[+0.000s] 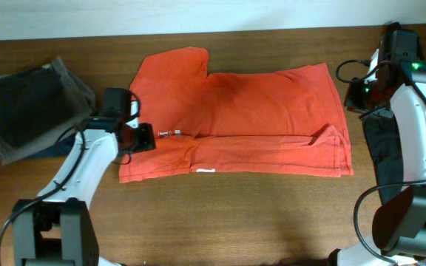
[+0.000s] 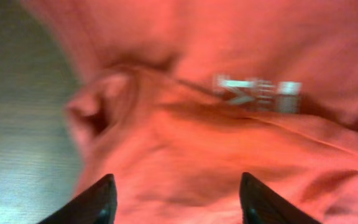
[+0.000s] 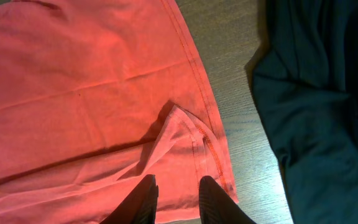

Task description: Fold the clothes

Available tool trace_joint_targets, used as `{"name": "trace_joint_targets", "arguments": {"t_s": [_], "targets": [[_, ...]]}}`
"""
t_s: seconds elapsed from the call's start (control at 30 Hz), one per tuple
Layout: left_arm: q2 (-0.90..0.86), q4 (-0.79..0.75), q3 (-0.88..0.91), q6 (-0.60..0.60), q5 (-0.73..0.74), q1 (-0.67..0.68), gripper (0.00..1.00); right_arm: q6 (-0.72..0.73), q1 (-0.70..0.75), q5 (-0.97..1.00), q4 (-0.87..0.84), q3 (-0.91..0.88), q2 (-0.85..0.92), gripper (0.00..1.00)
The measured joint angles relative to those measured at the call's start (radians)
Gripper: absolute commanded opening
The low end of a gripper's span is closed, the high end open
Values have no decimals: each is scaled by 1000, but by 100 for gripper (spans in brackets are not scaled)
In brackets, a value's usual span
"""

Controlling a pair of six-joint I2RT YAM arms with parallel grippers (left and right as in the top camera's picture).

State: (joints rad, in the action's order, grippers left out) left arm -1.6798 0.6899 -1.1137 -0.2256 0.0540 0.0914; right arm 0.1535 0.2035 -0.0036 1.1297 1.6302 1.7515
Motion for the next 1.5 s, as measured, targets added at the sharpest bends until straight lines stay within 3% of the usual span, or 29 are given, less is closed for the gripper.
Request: {"name": "trace_joint_targets", "arguments": {"t_s": [0.3,0.47,0.83,1.0,1.27,1.4,1.5], "targets": [[0,10,-5,72,29,182,59,0,0,-47,98,-7,0,27],[0,-4,-5,77,29,242,59,-1,0,-63,93,-96,0,27],[-92,-67,-5,81,29,296,59,0,0,-122,-186,-504,4,30],[-115,-105,-5,84,34,296,59,-2,0,-130,-289,-579,4,31],[-149,-122,-5,84,41,296,59,-3,0,-130,-305,-612,4,31],[-163,-119,-5,85,45,296,52,-3,0,-130,-305,-612,4,31],[-163,-120,-5,87,46,296,34,-3,0,-130,-308,-612,4,31]]}}
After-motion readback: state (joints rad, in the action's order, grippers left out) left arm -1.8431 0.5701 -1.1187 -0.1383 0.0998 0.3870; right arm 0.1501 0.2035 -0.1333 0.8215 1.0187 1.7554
